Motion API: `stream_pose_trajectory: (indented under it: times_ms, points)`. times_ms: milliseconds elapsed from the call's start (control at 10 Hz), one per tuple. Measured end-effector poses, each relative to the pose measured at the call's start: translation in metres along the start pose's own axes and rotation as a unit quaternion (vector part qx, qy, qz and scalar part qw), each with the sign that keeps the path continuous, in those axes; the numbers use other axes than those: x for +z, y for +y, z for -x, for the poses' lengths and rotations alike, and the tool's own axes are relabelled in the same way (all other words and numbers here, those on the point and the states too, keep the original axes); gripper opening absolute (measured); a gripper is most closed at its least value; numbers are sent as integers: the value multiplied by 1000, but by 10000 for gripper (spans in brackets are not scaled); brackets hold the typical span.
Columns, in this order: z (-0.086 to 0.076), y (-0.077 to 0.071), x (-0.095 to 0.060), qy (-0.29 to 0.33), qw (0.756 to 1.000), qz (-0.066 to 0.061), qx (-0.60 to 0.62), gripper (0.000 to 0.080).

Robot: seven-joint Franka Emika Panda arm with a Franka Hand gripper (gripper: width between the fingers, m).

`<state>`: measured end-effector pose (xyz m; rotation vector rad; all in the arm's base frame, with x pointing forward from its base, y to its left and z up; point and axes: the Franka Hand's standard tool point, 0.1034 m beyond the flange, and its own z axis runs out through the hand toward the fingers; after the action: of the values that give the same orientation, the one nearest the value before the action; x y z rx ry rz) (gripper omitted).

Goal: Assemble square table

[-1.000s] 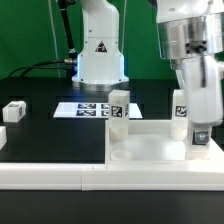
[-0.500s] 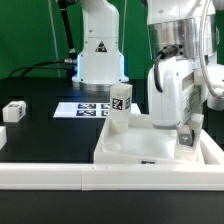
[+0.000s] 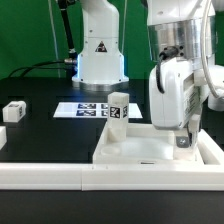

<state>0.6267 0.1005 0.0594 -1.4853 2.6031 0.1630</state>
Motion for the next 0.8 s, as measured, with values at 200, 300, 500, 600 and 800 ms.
stream_pose_trajectory:
  times_ms: [200, 300, 500, 600, 800]
  points:
    - [4, 2, -9, -5, 1000, -2, -15, 642]
    - [5, 6, -20, -11, 1000, -7, -16, 648]
    - [9, 8, -50, -27, 999, -17, -17, 649]
    - [7, 4, -64, -33, 999, -23, -23, 649]
    - [6, 5, -60, -30, 999, -22, -24, 649]
